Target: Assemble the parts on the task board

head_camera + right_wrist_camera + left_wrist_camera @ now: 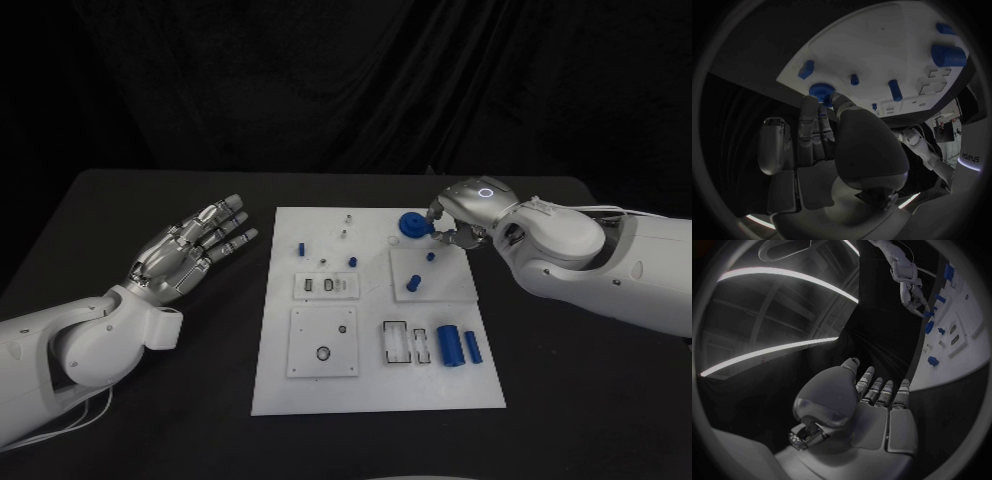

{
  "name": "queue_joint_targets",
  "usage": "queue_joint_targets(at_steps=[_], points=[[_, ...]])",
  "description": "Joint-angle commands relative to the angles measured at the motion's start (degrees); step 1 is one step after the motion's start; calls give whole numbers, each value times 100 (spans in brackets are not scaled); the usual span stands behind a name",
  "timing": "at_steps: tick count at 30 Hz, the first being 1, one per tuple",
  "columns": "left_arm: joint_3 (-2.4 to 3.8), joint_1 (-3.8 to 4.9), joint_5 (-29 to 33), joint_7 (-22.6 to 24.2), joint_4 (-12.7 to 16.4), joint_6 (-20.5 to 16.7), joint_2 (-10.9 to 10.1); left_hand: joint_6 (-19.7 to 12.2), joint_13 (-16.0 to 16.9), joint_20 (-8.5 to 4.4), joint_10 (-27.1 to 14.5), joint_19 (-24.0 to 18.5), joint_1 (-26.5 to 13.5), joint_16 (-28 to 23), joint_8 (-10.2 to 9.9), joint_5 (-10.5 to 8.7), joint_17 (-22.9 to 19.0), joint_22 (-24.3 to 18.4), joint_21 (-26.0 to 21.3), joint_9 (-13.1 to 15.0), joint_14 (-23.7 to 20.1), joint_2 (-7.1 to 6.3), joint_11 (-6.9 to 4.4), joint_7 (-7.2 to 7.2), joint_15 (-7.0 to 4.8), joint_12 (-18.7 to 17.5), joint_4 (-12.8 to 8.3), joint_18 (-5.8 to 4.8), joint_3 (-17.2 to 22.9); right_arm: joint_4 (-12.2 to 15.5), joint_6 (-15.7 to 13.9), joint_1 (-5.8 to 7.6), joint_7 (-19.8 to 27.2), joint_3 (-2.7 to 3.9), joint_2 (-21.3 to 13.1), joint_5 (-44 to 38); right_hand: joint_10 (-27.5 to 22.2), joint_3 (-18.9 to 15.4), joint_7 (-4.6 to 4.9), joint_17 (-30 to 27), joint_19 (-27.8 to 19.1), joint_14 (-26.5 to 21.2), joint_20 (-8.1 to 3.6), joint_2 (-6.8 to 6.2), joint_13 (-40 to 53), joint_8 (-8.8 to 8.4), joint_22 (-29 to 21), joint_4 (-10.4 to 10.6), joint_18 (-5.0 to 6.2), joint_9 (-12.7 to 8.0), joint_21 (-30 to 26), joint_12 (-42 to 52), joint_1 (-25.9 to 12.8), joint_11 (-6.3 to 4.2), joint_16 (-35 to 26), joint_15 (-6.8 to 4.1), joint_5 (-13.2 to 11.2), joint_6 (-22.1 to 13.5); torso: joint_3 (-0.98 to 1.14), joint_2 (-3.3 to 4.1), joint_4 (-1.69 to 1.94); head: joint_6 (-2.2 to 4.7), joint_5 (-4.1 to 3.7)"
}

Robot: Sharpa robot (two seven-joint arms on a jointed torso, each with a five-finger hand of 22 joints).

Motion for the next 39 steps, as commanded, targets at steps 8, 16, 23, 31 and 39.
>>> queue_joint_targets(at_steps=[8,16,23,31,39], points=[[5,-10,22,299,19,37,19,-38,-3,42,-37,-15,13,-11,-7,30,-6,-6,-29,5,16,15,9,21,37,18,-3,57,30,-7,-634,306,189,11,280,141,48,35,11,49,82,61,-3,-2,-8,23,756,12,-31,12,64,30,-70,-3,50,-5,25,47,0,0,-4,23,14],[5,-11,22,286,-12,40,79,-36,-2,43,-36,-12,11,-9,-6,31,-4,-5,-27,5,18,13,10,22,37,21,-7,57,34,-566,-428,295,669,11,1024,636,19,68,11,20,79,59,-3,3,-27,-18,755,15,-29,9,56,-6,-73,3,34,-13,17,-8,-11,-4,10,27,43],[5,-11,22,279,-23,33,126,-36,-2,43,-36,-12,11,-9,-6,31,-4,-5,-27,5,18,13,10,22,37,21,-7,57,34,-1073,-249,226,1044,13,1629,1141,-10,84,22,-1,73,43,0,-7,-40,-52,751,13,-27,5,47,-34,-78,16,17,-10,-8,-53,-12,10,28,40,45],[5,-10,22,273,-17,15,150,-26,-1,43,-34,-11,7,-8,-3,33,-5,-5,-27,8,18,12,9,23,37,25,-13,57,44,-1518,10,164,1238,19,2096,1572,-23,121,42,1,63,27,15,7,-49,-79,746,-5,-24,7,32,-54,-60,64,13,14,-49,-82,-15,23,68,70,14],[6,-10,22,271,-36,15,192,-26,-1,43,-34,-11,7,-8,-3,33,-5,-5,-27,8,18,12,9,23,37,25,-13,57,44,-1840,-37,102,1400,30,2350,1728,-43,145,44,-7,59,14,25,21,-57,-96,746,-17,-23,6,27,-70,-43,73,6,26,-62,-103,-17,21,76,84,-6]])
